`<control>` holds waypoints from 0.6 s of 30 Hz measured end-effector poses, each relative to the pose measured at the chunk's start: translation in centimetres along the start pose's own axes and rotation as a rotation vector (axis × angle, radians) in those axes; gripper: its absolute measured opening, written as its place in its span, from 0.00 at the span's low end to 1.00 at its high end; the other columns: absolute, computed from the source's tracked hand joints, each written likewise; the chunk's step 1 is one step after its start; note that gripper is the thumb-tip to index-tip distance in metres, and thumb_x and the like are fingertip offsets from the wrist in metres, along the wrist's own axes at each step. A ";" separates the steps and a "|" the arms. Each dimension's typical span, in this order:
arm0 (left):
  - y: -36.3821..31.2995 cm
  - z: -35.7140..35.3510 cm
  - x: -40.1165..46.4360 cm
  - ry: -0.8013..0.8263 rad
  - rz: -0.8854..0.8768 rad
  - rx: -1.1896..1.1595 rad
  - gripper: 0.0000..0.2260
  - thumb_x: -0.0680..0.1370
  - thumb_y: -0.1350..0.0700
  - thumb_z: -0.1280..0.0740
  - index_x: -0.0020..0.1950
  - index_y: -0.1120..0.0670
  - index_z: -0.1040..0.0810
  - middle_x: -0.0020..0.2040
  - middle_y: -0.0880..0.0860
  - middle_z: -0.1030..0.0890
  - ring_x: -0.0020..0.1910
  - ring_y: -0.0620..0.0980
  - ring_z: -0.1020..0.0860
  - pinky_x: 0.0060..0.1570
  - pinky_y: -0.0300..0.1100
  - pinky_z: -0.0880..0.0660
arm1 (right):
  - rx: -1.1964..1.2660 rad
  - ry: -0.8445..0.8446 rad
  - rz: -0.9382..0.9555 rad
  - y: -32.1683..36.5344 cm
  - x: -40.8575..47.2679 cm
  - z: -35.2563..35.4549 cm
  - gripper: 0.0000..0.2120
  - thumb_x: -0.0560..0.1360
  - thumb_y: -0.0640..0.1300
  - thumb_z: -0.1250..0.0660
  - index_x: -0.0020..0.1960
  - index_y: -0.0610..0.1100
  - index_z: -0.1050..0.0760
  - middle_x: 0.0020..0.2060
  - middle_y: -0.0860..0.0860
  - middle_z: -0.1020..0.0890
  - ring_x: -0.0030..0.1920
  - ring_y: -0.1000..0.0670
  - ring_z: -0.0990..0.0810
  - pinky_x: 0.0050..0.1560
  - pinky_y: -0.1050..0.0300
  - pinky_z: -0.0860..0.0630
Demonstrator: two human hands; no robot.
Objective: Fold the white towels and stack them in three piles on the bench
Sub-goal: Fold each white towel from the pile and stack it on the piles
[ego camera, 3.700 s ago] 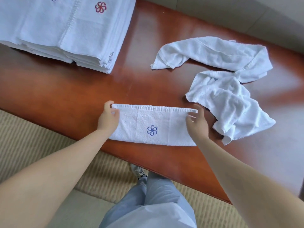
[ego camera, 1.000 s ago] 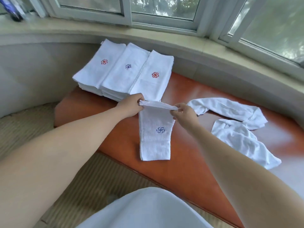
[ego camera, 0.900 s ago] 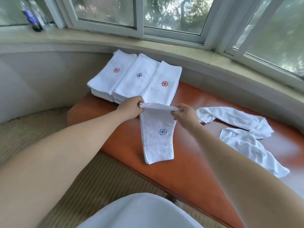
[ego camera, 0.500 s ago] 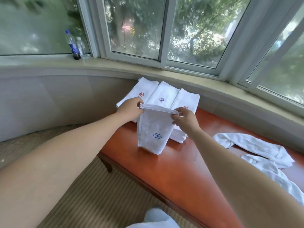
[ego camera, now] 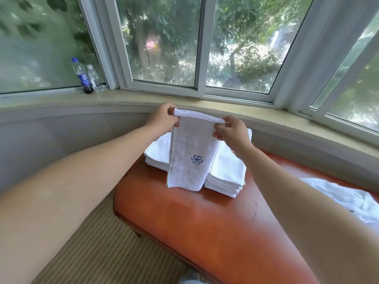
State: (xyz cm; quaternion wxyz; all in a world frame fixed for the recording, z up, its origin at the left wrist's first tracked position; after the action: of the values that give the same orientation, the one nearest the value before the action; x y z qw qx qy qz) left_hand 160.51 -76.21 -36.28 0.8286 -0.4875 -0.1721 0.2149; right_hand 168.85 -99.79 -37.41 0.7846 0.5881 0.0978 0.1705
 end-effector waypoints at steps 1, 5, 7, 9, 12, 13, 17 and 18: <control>0.0 -0.2 1.1 0.003 -0.002 -0.002 0.10 0.77 0.63 0.32 0.54 0.51 0.25 0.49 0.54 0.17 0.32 0.39 0.17 0.22 0.35 0.29 | -0.003 -0.011 -0.003 -0.1 1.0 0.0 0.03 0.77 0.37 0.32 0.49 0.44 0.22 0.40 0.45 0.15 0.39 0.46 0.13 0.45 0.48 0.16; 0.4 -1.5 5.1 0.007 0.003 -0.021 0.10 0.77 0.63 0.30 0.50 0.49 0.26 0.47 0.53 0.18 0.33 0.41 0.16 0.24 0.35 0.26 | -0.033 -0.050 -0.034 -0.8 4.4 -0.3 0.04 0.76 0.38 0.32 0.50 0.43 0.21 0.41 0.45 0.14 0.41 0.46 0.13 0.50 0.43 0.16; 0.8 -2.3 6.9 0.008 0.013 -0.035 0.09 0.77 0.64 0.30 0.50 0.50 0.25 0.47 0.53 0.19 0.33 0.41 0.16 0.26 0.37 0.24 | -0.051 -0.068 -0.046 -1.3 6.0 -0.4 0.05 0.76 0.39 0.32 0.52 0.42 0.21 0.42 0.45 0.14 0.41 0.46 0.13 0.51 0.42 0.16; 1.3 -3.2 8.8 0.018 0.033 -0.054 0.09 0.77 0.63 0.29 0.50 0.51 0.25 0.46 0.52 0.20 0.35 0.42 0.15 0.29 0.38 0.23 | -0.079 -0.082 -0.057 -1.7 7.3 -0.5 0.07 0.76 0.40 0.33 0.54 0.42 0.21 0.42 0.47 0.14 0.42 0.46 0.13 0.51 0.42 0.17; 2.2 -4.4 11.4 0.042 0.068 -0.092 0.08 0.77 0.64 0.29 0.51 0.52 0.24 0.45 0.52 0.20 0.36 0.44 0.15 0.30 0.37 0.23 | -0.149 -0.103 -0.055 -2.5 9.3 -0.7 0.08 0.75 0.42 0.34 0.54 0.44 0.21 0.42 0.51 0.14 0.44 0.47 0.15 0.50 0.44 0.17; 2.5 -4.8 12.4 0.053 0.076 -0.108 0.08 0.78 0.64 0.29 0.53 0.54 0.24 0.45 0.52 0.20 0.35 0.44 0.15 0.30 0.37 0.23 | -0.168 -0.113 -0.055 -2.8 10.1 -0.8 0.09 0.75 0.43 0.35 0.53 0.45 0.21 0.43 0.51 0.14 0.44 0.47 0.15 0.50 0.45 0.18; 2.9 -6.6 16.6 0.107 0.091 -0.123 0.08 0.78 0.64 0.30 0.54 0.55 0.24 0.45 0.53 0.19 0.39 0.47 0.15 0.31 0.38 0.22 | -0.199 -0.175 -0.070 -3.7 13.8 -0.9 0.08 0.73 0.45 0.36 0.51 0.48 0.21 0.46 0.50 0.15 0.47 0.47 0.17 0.51 0.45 0.19; 3.1 -7.0 17.7 0.125 0.092 -0.110 0.08 0.78 0.64 0.30 0.54 0.55 0.24 0.45 0.53 0.18 0.40 0.48 0.15 0.31 0.38 0.22 | -0.200 -0.187 -0.082 -4.1 14.7 -1.0 0.09 0.73 0.45 0.36 0.51 0.48 0.21 0.46 0.50 0.15 0.47 0.47 0.17 0.51 0.45 0.19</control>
State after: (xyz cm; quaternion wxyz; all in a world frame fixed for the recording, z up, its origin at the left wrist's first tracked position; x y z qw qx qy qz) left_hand 178.39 -70.78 -40.96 0.7988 -0.5523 -0.1091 0.2122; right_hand 182.72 -94.27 -40.94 0.8513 0.5156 0.0306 0.0916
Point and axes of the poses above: each hand's wrist, its own x-axis towards the middle knuckle, its own z-axis out of the back of the hand, y = z × x, the point moved 1 cm from there along x, towards the middle knuckle
